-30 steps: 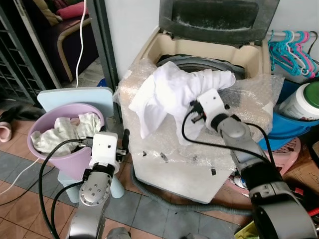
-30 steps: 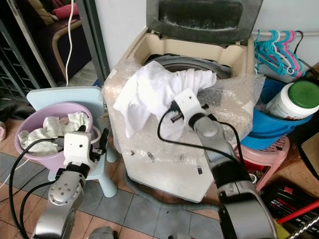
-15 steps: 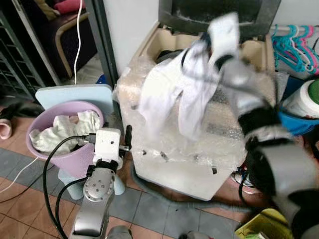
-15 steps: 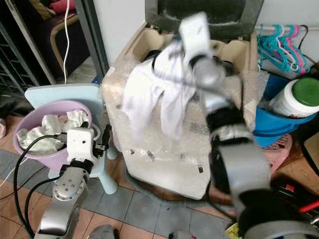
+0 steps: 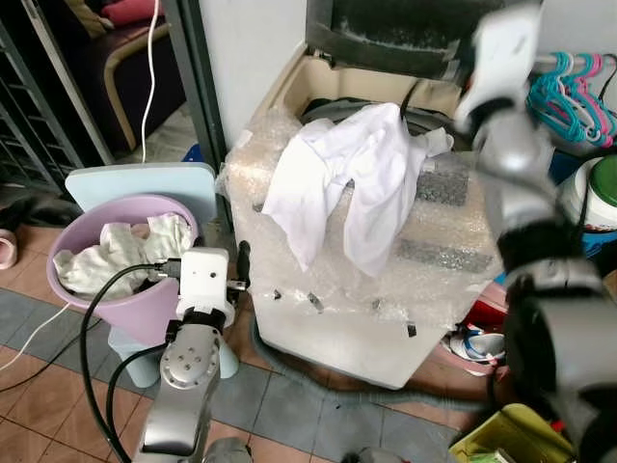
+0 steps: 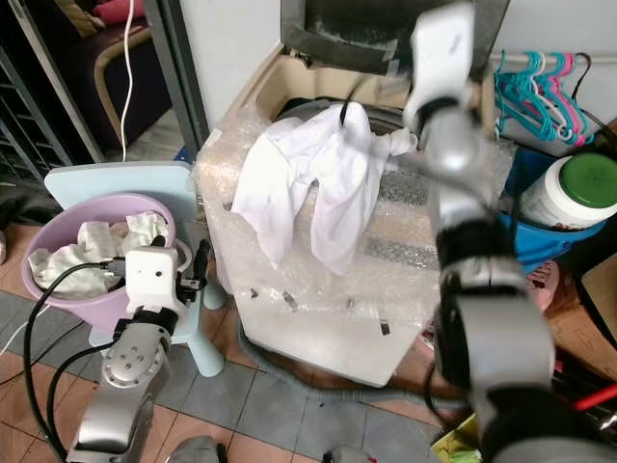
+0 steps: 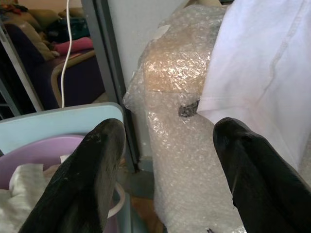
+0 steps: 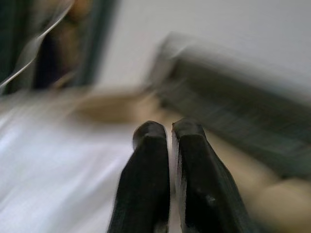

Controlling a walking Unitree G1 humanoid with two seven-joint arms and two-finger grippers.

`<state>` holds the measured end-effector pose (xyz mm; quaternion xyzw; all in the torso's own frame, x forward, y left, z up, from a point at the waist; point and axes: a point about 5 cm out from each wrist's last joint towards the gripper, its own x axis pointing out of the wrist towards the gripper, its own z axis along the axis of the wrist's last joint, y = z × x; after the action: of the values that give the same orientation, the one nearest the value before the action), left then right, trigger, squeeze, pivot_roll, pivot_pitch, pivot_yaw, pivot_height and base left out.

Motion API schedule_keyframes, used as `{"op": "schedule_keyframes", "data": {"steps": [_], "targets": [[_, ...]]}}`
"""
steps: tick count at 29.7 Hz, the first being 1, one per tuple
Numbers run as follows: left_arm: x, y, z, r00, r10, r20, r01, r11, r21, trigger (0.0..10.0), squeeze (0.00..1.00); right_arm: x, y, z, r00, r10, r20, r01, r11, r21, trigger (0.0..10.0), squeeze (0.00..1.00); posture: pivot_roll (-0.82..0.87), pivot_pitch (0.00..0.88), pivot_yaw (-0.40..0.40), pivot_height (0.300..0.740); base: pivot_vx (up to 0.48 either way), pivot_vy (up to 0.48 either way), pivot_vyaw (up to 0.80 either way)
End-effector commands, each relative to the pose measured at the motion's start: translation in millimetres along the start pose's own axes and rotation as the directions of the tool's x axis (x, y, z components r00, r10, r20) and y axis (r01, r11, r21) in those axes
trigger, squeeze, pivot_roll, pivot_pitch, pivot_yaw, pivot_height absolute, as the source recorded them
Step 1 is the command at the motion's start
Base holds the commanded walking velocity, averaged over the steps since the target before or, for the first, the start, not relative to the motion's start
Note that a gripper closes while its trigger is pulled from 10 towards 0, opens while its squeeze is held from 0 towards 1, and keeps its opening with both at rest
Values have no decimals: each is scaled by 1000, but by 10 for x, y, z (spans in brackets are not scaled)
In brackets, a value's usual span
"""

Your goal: Clothes washing

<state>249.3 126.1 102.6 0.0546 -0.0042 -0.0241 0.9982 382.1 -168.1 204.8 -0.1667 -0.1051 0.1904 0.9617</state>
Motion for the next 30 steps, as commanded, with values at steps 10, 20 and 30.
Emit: {"op": "schedule_keyframes", "data": {"steps": [10, 20, 30], "targets": [[17, 6, 12, 1000, -28, 6, 28, 999, 15, 10000, 0, -296, 406, -262, 886, 449, -116, -459, 885, -82, 10000, 1000, 20, 0, 26, 740, 0, 0, 0], [-17, -11, 23, 1000, -28, 6, 28, 1000, 8, 10000, 0, -23, 374, -421, 908, 273, -316, -320, 942, -105, 10000, 1000, 38, 0, 19, 740, 0, 0, 0], [-9, 5, 26, 1000, -20, 4, 20, 1000, 12, 10000, 0, 311, 52, -142, 940, -131, -315, 155, 986, 53, 10000, 1000, 45, 0, 15, 740, 0, 0, 0]]}}
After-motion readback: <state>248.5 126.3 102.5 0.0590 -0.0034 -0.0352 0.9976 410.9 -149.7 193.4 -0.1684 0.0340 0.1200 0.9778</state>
